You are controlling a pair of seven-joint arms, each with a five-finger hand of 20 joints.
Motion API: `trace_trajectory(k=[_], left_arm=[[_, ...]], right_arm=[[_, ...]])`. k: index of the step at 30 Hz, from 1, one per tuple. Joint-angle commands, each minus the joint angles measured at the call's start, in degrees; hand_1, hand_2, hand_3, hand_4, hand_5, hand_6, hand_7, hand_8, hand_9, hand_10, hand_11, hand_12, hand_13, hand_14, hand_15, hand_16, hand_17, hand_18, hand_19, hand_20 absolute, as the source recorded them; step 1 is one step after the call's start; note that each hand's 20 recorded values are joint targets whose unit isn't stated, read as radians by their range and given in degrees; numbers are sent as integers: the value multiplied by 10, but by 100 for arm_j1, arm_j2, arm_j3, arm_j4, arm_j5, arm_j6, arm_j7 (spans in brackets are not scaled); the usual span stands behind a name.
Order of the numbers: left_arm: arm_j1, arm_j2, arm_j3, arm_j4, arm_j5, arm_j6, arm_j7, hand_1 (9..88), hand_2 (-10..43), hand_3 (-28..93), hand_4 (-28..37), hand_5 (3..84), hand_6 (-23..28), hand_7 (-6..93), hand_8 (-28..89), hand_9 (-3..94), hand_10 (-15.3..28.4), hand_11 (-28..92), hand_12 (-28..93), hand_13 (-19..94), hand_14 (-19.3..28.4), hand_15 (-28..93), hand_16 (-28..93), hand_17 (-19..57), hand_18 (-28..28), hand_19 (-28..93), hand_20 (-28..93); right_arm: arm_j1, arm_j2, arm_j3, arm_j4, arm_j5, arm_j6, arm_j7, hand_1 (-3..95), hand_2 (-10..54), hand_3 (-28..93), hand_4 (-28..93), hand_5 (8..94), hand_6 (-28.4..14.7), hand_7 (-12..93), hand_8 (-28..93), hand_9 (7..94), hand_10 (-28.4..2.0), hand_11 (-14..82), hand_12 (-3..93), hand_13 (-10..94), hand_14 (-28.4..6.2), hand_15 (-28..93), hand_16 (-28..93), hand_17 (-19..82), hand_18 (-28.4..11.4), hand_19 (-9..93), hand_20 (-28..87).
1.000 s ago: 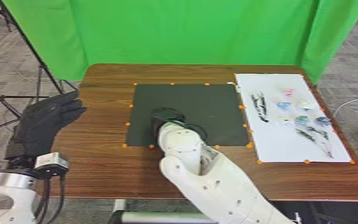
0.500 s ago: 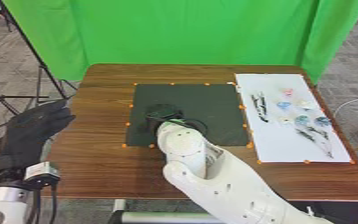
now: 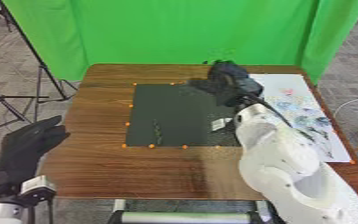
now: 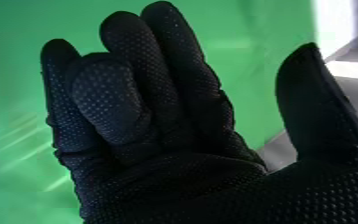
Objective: Arrange flowers
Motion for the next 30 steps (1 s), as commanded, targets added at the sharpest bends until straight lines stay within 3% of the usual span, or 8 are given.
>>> trace_trajectory(k=[1,5,9,14,20,30], left_arm=[[201,-61,31,-33,3,-33,148,271,46,841,-133,477,143,151,-84,417,228,390,114,292,284,613,-114,-90,222,564,160],[158,53,102,-12,-39,25,263,276,48,841,-120,482,144,156,-83,425,231,404,121,295,284,617,-114,-90,221,563,161],[-24,208,243,36,-30,14,290,274,46,839,-118,482,145,156,-84,420,229,400,119,293,284,617,-117,-91,221,561,161],[-102,291,373,72,-56,17,321,270,46,832,-123,479,145,156,-85,414,227,393,115,287,283,613,-118,-92,221,561,161],[-112,314,462,88,-79,38,339,270,46,830,-129,478,145,155,-85,413,227,389,113,285,283,608,-118,-94,220,558,161],[-164,339,547,107,-98,52,339,271,45,829,-129,477,144,155,-85,412,226,387,113,283,283,605,-117,-94,219,557,161]], right_arm=[[-3044,1051,2477,50,-240,656,652,177,126,725,-188,683,-116,381,-75,685,-241,448,246,660,-187,759,225,332,-284,918,-89],[-3281,1074,2984,297,-262,622,857,183,125,734,-188,682,-116,385,-79,682,-241,463,247,660,-185,766,225,332,-284,925,-80],[-3419,1053,3316,468,-379,419,985,186,121,740,-189,670,-118,360,-84,671,-246,442,236,648,-188,763,224,327,-284,920,-80],[-3657,959,3617,620,-243,255,1111,203,99,750,-193,638,-134,239,-67,631,-261,347,207,593,-208,737,196,313,-284,893,-92],[-3691,821,3737,888,-65,106,1373,232,66,759,-200,626,-156,140,-77,612,-268,259,179,571,-216,729,169,315,-284,891,-100],[-3600,721,3660,1189,-78,17,1453,259,44,757,-207,641,-166,117,-75,616,-278,237,171,570,-220,735,152,320,-284,897,-113]])
